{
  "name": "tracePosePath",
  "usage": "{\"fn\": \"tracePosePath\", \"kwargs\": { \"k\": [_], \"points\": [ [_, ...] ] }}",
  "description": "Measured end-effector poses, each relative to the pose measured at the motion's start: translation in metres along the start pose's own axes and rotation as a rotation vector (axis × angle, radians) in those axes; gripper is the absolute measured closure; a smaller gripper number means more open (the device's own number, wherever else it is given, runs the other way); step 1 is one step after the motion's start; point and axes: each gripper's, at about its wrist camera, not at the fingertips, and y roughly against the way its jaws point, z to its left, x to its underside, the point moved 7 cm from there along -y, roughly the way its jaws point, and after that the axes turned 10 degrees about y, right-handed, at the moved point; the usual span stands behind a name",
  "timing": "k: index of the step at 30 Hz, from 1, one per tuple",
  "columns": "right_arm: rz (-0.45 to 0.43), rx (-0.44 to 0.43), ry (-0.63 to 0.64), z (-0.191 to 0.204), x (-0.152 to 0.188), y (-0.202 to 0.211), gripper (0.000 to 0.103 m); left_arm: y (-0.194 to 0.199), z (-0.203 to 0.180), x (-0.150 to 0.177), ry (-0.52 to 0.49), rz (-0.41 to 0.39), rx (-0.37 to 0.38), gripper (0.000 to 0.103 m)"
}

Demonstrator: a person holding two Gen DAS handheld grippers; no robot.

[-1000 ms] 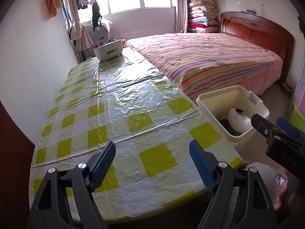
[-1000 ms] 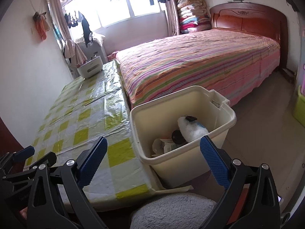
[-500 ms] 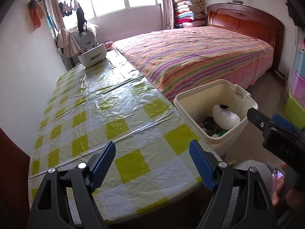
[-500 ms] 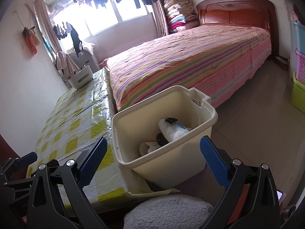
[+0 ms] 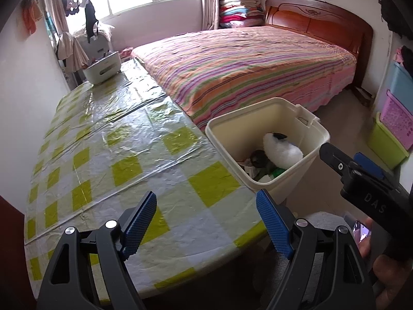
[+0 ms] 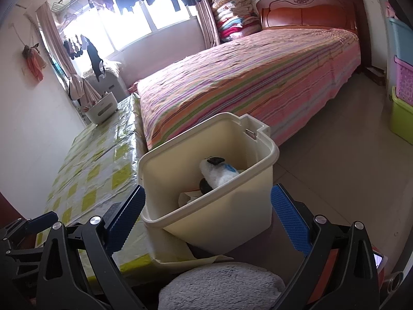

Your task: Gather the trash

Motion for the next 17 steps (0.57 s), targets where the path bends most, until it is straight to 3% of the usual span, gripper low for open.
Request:
{"fn": "tracePosePath", "kwargs": {
  "k": [17],
  "points": [
    [0.003,-0.001,-0.003,-0.0033,0.0000,0.0013,0.007,-0.0036,-0.0095,0.0058,-0.031,0.023,-0.018,0.026]
  ]
}}
